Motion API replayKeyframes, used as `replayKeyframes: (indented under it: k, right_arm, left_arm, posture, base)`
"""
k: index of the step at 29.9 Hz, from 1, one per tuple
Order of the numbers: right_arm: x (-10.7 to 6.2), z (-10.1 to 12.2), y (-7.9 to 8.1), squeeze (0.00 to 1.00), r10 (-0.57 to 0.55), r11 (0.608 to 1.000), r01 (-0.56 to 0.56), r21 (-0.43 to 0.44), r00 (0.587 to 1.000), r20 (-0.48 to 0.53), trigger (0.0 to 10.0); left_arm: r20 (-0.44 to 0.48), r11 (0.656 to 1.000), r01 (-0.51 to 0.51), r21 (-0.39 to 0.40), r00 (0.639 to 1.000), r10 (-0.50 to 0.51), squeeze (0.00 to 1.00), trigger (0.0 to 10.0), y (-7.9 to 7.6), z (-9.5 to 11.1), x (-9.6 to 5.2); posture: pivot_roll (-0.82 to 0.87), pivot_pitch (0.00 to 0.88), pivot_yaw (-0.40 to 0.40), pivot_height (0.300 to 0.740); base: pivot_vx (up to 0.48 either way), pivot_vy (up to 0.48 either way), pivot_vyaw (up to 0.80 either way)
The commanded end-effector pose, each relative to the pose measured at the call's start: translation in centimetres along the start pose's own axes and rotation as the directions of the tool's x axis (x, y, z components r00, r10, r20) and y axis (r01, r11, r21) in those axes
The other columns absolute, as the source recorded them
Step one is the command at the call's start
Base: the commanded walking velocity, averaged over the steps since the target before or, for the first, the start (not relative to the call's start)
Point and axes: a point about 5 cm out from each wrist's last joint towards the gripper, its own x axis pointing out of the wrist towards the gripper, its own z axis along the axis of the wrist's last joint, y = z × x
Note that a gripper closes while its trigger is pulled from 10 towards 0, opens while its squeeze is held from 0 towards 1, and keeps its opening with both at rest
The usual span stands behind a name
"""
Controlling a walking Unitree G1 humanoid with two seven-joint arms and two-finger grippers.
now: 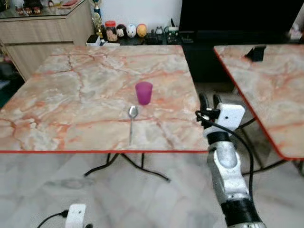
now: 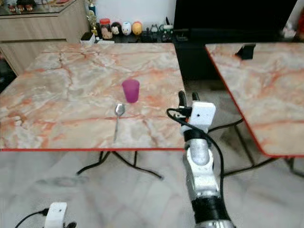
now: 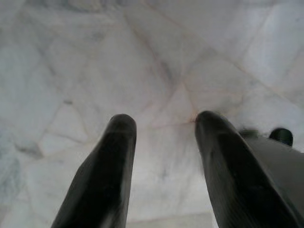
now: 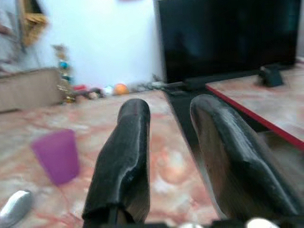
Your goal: Setting the table
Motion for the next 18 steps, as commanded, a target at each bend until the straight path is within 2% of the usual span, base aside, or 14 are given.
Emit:
replayKeyframes:
  k: [1, 18]
  right_arm:
    - [0.41, 0.68, 0.66, 0.00, 0.019, 1.000, -0.020, 0.009, 0.999, 0.026, 10.0]
    - [0.46, 0.61, 0.65, 0.00, 0.025, 1.000, -0.025, 0.008, 0.999, 0.020, 10.0]
  left_arm:
    - [-0.010, 1.000, -0.011, 0.006, 1.000, 0.011, 0.00, 10.0, 0.43, -0.18, -0.07]
    - [-0.008, 1.000, -0.009, 0.007, 1.000, 0.009, 0.00, 10.0, 0.39, -0.15, -0.06]
  posture:
    - [-0.03, 0.000, -0.002, 0.740]
    - [-0.03, 0.000, -0.003, 0.740]
  base:
    - [0.000, 0.458, 0.00]
    - [0.000, 0.453, 0.00]
